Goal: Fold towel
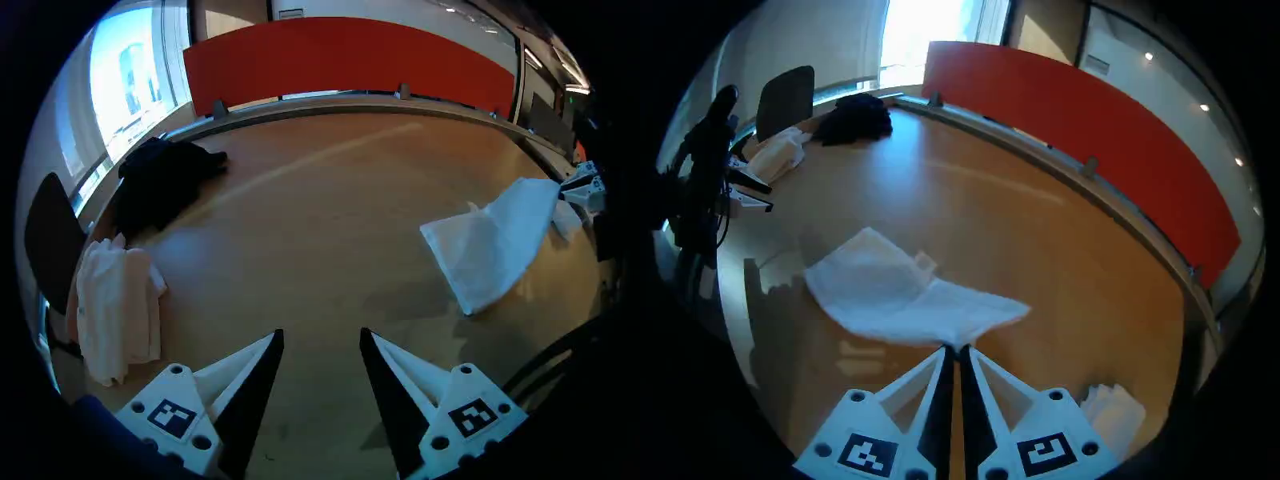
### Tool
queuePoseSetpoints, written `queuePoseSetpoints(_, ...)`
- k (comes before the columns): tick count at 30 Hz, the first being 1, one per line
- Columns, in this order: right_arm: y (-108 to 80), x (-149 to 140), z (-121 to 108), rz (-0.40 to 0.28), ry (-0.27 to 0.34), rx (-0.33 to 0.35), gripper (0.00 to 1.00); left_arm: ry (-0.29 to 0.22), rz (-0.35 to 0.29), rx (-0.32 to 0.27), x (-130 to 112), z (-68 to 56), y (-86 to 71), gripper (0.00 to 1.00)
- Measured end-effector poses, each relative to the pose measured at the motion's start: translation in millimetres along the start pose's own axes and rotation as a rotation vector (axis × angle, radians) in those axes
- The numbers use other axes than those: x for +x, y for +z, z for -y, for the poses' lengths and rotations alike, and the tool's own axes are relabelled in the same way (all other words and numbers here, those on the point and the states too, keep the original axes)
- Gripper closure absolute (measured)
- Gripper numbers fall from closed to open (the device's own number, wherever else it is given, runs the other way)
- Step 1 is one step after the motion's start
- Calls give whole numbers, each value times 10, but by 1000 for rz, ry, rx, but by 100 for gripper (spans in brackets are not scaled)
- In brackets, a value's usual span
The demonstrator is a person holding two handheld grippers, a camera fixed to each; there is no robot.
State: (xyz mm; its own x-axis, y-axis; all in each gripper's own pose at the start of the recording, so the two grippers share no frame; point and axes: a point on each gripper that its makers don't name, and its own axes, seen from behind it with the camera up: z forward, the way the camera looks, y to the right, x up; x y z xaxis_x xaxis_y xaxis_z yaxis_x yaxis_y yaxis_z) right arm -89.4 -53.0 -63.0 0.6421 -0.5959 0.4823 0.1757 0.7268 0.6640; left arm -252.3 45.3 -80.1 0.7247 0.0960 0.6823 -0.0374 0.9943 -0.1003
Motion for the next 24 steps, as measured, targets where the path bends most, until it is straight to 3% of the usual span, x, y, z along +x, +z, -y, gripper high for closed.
queuePoseSetpoints(12, -253, 72, -208, -26, 6, -51, 95, 13, -8, -2, 78, -29, 14, 30)
queuePoseSetpoints(24, -273, 122, -143, -33, -21, -36, 95, 19, -13, -6, 122, -67, 28, 30)
